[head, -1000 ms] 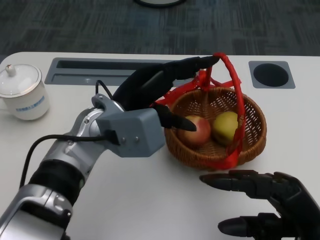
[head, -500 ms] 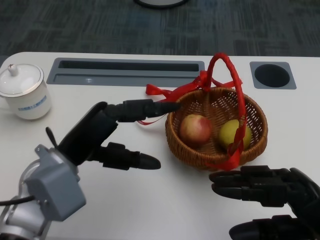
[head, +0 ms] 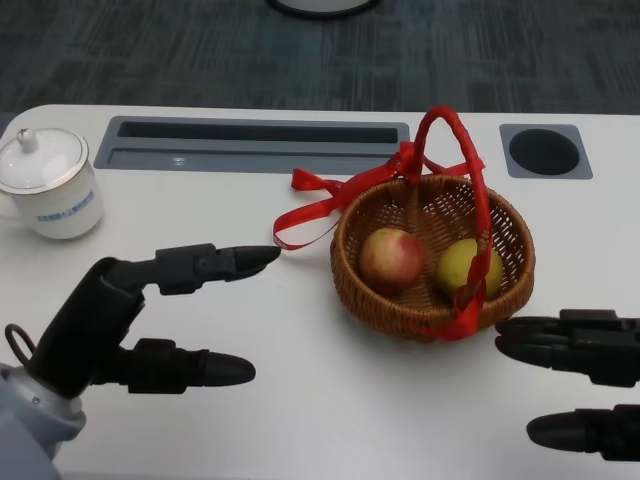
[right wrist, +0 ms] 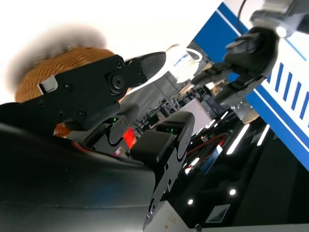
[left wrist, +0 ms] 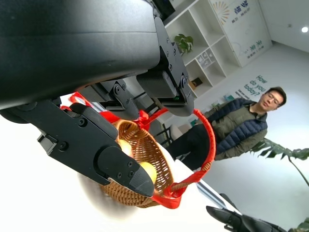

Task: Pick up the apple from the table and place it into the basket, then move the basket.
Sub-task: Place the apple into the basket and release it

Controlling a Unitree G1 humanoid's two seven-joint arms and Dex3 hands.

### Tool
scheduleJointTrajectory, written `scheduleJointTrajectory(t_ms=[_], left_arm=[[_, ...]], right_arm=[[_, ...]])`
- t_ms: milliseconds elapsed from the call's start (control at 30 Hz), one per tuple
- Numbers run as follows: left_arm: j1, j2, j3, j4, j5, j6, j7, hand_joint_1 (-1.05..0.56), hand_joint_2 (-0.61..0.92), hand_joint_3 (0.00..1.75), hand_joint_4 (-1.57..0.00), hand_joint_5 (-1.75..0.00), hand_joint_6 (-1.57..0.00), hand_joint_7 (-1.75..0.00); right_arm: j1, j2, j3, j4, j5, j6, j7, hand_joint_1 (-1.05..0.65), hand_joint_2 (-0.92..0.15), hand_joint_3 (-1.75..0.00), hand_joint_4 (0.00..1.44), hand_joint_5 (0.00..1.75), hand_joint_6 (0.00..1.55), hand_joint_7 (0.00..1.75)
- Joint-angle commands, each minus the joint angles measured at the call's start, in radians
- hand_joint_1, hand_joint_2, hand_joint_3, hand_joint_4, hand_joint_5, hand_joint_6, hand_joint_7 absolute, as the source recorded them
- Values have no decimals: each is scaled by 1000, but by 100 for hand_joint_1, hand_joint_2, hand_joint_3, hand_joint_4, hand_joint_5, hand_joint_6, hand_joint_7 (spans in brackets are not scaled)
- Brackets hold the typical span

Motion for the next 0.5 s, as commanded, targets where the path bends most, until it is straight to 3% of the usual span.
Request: scheduleJointTrajectory(t_ms=[33, 500], left_arm=[[26, 17, 20, -8, -10, 6, -19, -32, 70, 0, -79, 0, -74, 0], [36, 4, 23, -13, -17, 29, -47, -33, 68, 0, -79, 0, -75, 0]], right_arm=[[-21, -30, -34, 37, 7, -21, -23, -38, -79, 0, 81, 0, 76, 0], [-108, -76, -89, 130, -33, -26, -64, -37, -78, 0, 78, 0, 73, 0]])
